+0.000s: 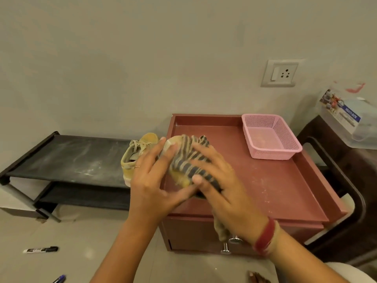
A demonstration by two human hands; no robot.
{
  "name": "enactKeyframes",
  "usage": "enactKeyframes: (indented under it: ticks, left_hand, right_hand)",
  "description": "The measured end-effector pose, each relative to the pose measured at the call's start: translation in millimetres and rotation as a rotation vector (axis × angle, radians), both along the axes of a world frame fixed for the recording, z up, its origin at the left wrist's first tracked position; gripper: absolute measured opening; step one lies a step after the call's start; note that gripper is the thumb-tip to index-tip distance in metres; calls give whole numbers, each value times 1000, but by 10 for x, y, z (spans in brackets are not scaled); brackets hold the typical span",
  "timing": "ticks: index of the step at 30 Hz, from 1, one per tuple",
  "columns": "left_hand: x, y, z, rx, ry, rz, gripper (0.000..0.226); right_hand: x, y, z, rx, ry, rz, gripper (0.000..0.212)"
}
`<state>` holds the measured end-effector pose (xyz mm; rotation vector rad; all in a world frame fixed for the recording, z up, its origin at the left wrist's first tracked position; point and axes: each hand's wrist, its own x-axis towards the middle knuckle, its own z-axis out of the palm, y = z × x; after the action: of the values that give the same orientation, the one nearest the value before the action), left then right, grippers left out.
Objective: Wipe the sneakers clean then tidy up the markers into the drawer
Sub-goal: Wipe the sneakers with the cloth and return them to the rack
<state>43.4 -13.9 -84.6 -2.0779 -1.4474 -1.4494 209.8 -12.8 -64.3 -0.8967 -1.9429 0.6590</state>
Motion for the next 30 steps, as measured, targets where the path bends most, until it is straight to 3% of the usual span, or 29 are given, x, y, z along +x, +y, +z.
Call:
enactKeyframes:
  ticks: [3, 7, 10, 14, 17, 22, 26, 30]
  left_hand:
    - [31, -17, 29, 5, -30, -5, 88]
    - [40, -41, 43, 18, -101, -81, 88]
    - [53, -28, 42, -5, -125, -104, 89]
    - [41, -20, 34, -11, -142, -133, 81]
    - [32, 2, 30, -31, -181, -133, 78]
    - [42, -24, 62, -37, -182, -146, 78]
    - [87, -12, 102, -44, -196, -119, 84]
    - [43, -43, 109, -56, -172, -163, 80]
  right_hand:
    - [43, 76, 55, -104, 120, -65, 38]
    - [57, -36, -1, 80, -115, 27, 38]
    - [99, 50, 40, -39, 34, -36, 44]
    - [108, 13, -36, 112, -105, 41, 38]
    - [130, 79, -7, 34, 18, -15, 40]
    - [135, 49, -2, 190, -193, 12, 38]
    - [184, 152, 69, 146, -180, -95, 37]
    - [99, 44, -21, 333, -331, 11, 37]
